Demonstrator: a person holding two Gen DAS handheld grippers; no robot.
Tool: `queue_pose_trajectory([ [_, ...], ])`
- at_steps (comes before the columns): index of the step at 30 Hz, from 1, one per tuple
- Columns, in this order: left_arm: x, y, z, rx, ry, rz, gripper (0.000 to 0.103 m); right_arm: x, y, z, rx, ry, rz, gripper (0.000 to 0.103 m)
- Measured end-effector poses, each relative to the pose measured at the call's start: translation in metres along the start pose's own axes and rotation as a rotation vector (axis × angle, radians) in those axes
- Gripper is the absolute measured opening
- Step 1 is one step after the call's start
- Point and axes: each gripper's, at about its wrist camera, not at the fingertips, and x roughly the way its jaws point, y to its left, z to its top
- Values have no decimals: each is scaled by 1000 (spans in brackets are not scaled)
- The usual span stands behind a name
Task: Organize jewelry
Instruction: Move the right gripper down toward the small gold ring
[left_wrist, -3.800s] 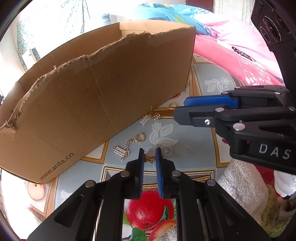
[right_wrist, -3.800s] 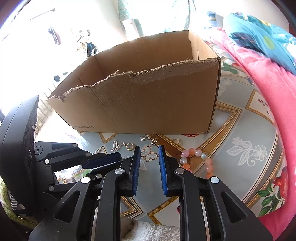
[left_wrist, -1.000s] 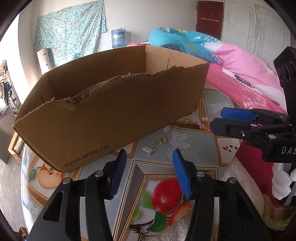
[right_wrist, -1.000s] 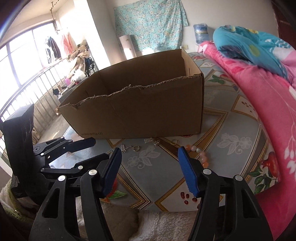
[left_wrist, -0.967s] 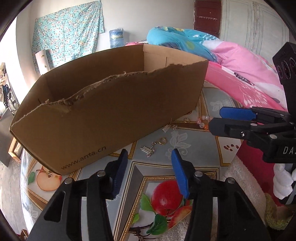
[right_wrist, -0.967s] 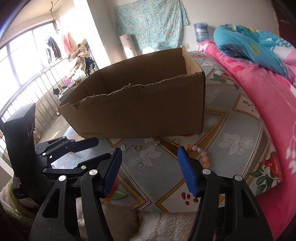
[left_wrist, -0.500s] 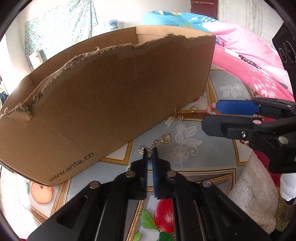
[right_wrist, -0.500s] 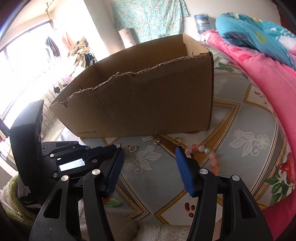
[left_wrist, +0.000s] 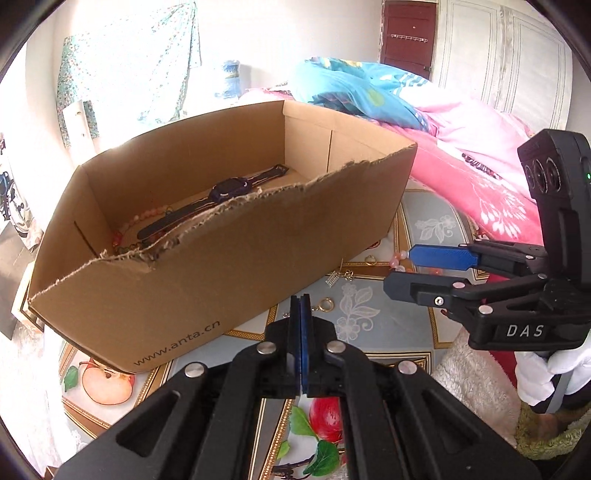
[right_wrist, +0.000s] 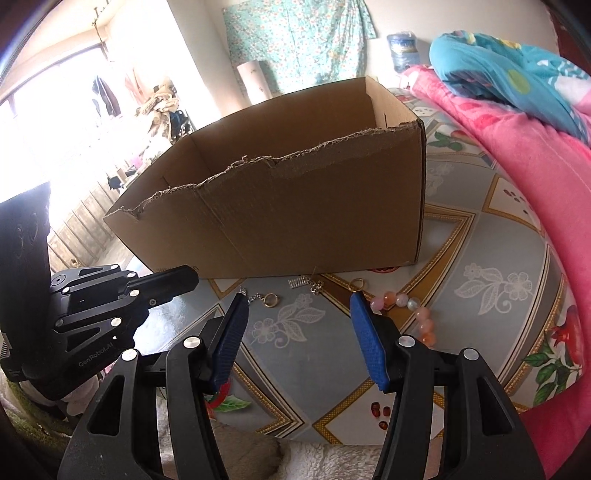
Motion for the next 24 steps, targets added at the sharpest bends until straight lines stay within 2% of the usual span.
queue_pose_trajectory([
  [3, 7, -5, -1, 21, -2, -12, 0, 2, 2, 0, -4, 8, 3, 54],
  [6, 23, -14, 0, 63, 9, -31, 5, 1, 3, -1, -9, 13, 3, 54],
  [16, 62, -25, 3, 254, 99, 21, 5, 9, -6, -1, 15, 40, -10, 54],
  [24, 66, -17, 9, 233, 147, -21, 5, 9, -13, 0, 33, 36, 4, 54],
])
